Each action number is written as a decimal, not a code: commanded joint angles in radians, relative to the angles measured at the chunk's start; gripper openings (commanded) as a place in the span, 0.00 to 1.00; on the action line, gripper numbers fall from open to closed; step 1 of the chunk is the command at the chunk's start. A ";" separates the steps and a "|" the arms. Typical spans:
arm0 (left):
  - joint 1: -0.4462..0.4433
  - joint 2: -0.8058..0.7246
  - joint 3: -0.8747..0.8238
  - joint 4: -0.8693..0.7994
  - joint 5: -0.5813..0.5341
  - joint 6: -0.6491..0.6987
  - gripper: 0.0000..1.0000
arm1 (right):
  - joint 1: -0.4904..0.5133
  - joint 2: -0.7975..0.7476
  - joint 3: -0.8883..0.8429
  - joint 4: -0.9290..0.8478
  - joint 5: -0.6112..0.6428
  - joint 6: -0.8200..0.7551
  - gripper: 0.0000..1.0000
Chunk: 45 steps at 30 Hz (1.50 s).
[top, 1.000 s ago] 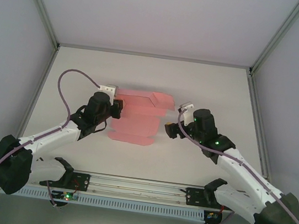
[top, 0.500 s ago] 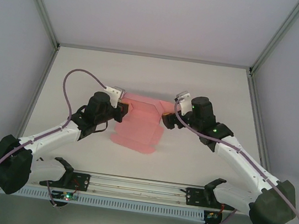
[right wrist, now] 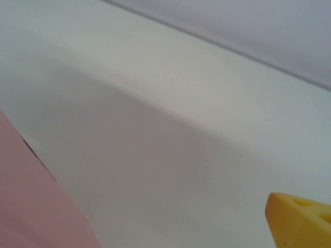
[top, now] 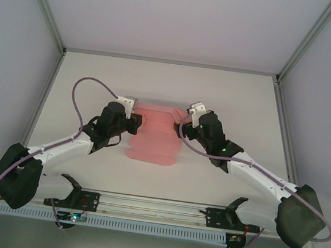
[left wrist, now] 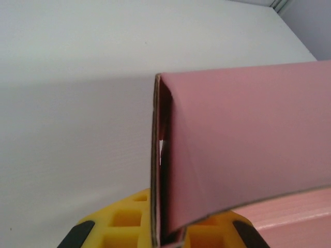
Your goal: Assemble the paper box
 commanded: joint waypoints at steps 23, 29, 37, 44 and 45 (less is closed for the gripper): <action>-0.020 -0.045 -0.010 0.043 -0.005 0.025 0.00 | -0.573 -0.287 -0.019 -0.123 -0.832 0.059 0.71; -0.020 -0.012 0.014 0.042 -0.013 0.025 0.00 | -0.475 -0.139 0.051 -0.147 -1.071 -0.026 0.49; -0.021 0.025 0.048 0.048 -0.008 0.012 0.00 | -0.248 -0.029 0.059 -0.188 -1.110 -0.216 0.37; -0.020 0.030 0.052 0.039 -0.021 -0.003 0.00 | -0.166 0.086 0.128 -0.167 -1.031 -0.162 0.40; -0.020 0.029 0.051 0.039 -0.024 -0.005 0.00 | -0.159 0.096 0.137 -0.166 -1.011 -0.156 0.41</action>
